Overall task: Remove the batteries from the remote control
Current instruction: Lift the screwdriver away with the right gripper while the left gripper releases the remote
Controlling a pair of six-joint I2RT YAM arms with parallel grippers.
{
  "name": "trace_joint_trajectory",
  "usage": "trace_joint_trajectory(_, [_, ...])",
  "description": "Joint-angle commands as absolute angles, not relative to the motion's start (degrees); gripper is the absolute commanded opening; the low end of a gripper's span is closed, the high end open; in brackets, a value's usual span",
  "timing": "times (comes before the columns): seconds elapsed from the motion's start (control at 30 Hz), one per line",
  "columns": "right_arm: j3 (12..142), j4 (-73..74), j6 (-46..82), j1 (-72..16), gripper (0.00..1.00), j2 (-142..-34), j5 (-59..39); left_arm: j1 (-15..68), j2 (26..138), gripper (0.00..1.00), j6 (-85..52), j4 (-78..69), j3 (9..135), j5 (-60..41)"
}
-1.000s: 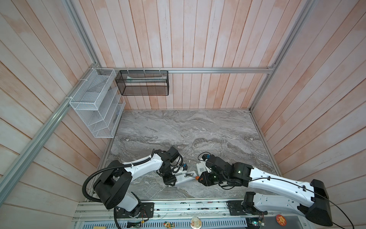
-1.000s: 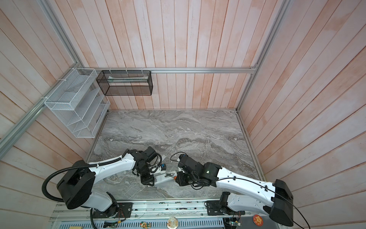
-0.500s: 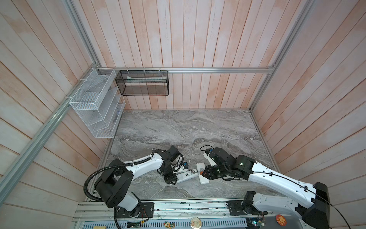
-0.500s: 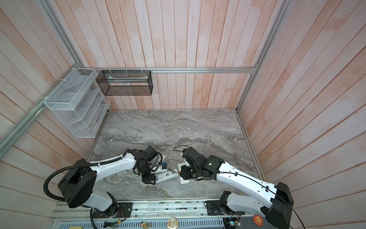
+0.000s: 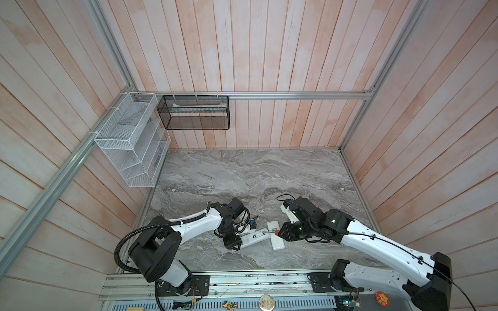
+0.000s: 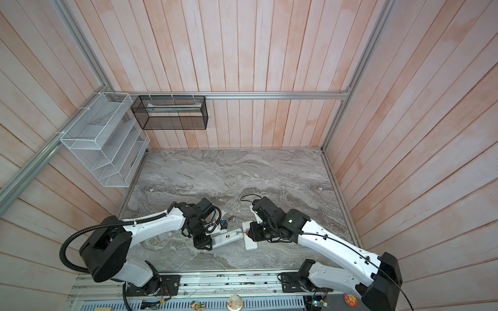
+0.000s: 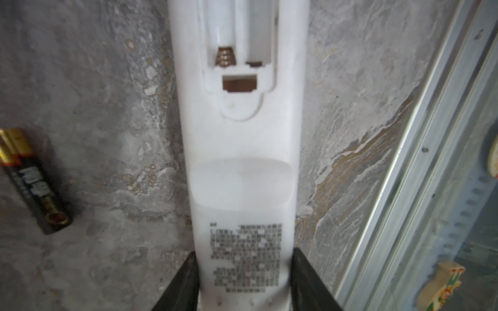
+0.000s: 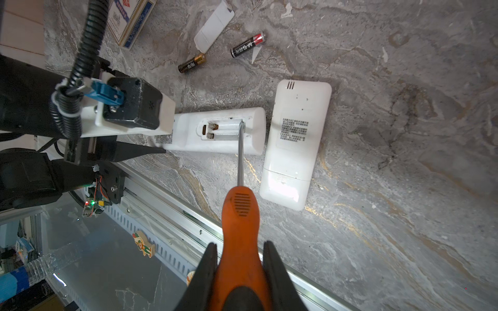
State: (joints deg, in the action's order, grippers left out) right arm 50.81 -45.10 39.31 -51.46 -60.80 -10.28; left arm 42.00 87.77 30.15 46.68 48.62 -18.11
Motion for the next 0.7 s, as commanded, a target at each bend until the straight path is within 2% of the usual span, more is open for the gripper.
trace_joint_trajectory(0.0, [55.0, -42.6, 38.1, -49.5, 0.00, -60.0, -4.8, 42.6, 87.3, 0.37, 32.5, 47.5, 48.8, -16.5])
trace_joint_trajectory(0.6, [58.4, -40.3, 37.9, -41.3, 0.00, -60.5, -7.7, 43.2, 88.6, 0.41, 27.6, 39.0, 46.9, -2.6])
trace_joint_trajectory(0.67, [58.3, -39.9, 38.2, -40.8, 0.00, -60.4, -8.0, 43.2, 89.2, 0.50, 27.7, 38.5, 47.4, -1.7])
